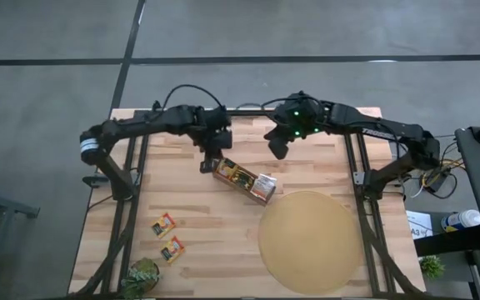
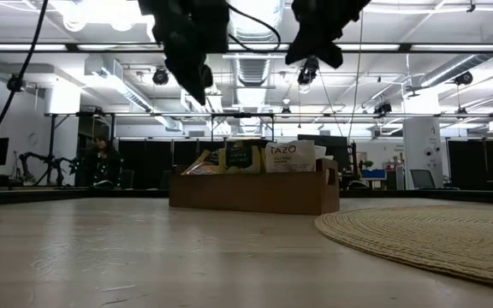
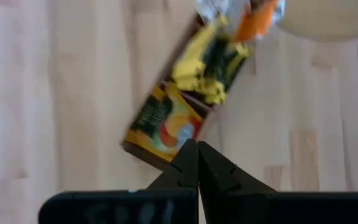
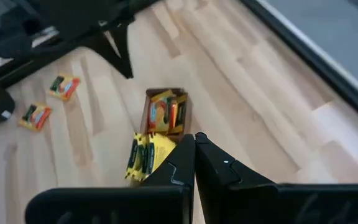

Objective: Pick & Place Tea
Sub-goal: Adjust the orange tea bags in the wooden organizer

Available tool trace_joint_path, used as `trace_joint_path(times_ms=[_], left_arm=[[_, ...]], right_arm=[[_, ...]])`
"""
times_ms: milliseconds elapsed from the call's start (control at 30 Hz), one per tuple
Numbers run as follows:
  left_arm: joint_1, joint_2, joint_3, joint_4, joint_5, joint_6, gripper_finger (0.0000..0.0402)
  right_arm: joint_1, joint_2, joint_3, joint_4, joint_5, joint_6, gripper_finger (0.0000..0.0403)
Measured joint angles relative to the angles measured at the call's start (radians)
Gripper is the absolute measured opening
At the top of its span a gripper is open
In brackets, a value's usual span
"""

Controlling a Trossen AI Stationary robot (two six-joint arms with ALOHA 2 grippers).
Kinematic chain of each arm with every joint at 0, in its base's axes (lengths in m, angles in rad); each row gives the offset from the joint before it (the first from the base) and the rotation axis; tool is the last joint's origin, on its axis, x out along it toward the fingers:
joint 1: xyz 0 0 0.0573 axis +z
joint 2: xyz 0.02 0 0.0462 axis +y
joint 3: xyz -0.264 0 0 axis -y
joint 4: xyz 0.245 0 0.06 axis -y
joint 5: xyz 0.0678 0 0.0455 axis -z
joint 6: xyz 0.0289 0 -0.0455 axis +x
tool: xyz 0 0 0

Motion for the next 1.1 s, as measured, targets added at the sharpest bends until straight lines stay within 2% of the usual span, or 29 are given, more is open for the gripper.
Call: trace_joint_path(times_ms=[267,700,867,1000,1100], left_arm=[[-0.076,0.005,-0.152,0.14,0.001,0.015,0.0],[-0.078,0.005,-0.331,0.281,-0.048,0.057,0.0],[-0.079,0.005,-0.372,0.349,-0.057,0.08,0.0],[-0.079,0.005,-0.379,0.375,-0.071,0.087,0.0],[-0.079,0.005,-0.388,0.382,-0.074,0.099,0.0]], right_arm=[[-0.047,0.101,0.0,0.013,-0.024,0.002,0.0008],[-0.114,0.222,0.001,0.087,-0.134,-0.009,0.0008],[-0.164,0.26,0.001,0.1,-0.203,-0.012,0.0008],[-0.201,0.294,-0.002,0.105,-0.217,-0.009,0.0008],[-0.23,0.323,-0.002,0.126,-0.293,0.001,0.0008]])
